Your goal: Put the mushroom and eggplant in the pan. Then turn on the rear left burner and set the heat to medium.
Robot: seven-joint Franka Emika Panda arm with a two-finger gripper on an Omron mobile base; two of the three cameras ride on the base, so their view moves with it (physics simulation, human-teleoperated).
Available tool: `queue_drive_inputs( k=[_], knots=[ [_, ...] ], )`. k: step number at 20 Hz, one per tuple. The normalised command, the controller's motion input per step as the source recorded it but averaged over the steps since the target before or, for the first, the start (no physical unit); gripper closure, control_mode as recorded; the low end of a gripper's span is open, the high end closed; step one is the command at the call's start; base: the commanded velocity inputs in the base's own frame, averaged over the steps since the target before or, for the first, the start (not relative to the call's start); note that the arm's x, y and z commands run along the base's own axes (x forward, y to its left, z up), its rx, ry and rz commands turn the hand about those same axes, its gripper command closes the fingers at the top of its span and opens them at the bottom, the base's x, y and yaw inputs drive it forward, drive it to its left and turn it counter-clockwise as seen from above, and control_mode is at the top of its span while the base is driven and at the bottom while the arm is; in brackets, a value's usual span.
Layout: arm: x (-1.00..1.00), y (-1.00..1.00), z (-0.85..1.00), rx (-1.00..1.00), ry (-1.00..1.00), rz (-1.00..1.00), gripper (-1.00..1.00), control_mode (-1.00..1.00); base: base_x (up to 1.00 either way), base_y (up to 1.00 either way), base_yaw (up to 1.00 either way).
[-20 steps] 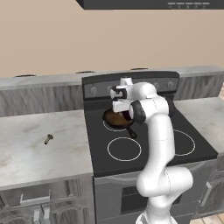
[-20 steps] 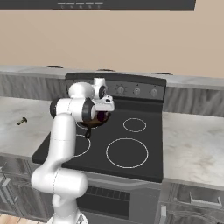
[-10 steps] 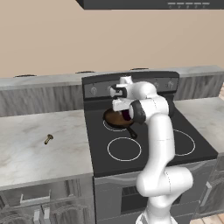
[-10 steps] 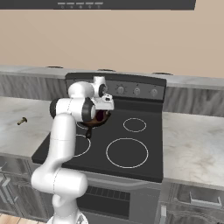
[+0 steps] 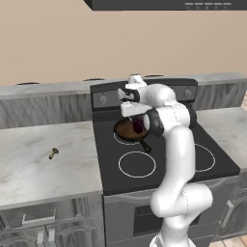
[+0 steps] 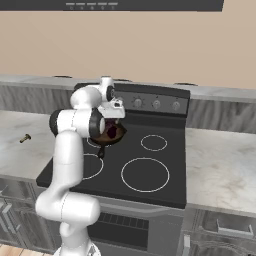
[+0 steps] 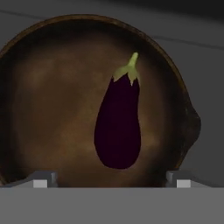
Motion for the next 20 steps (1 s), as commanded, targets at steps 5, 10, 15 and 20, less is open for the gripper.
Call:
queue_drive_inputs(
  k=[5,10,15,20],
  knots=[
    [-0.15,1.00,0.40,-0.14,0.09,-0.03,-1.00,-1.00,0.00,0.00,0.00],
    [0.00,0.85,0.22,-0.04,0.11,-0.16,-1.00,-1.00,0.00,0.00,0.00],
    [0.01,0.58,0.00,0.00,0.00,-0.23,-1.00,-1.00,0.00,0.00,0.00],
    [0.03,0.10,-0.01,0.00,0.09,-0.10,-1.00,-1.00,0.00,0.00,0.00]
  ],
)
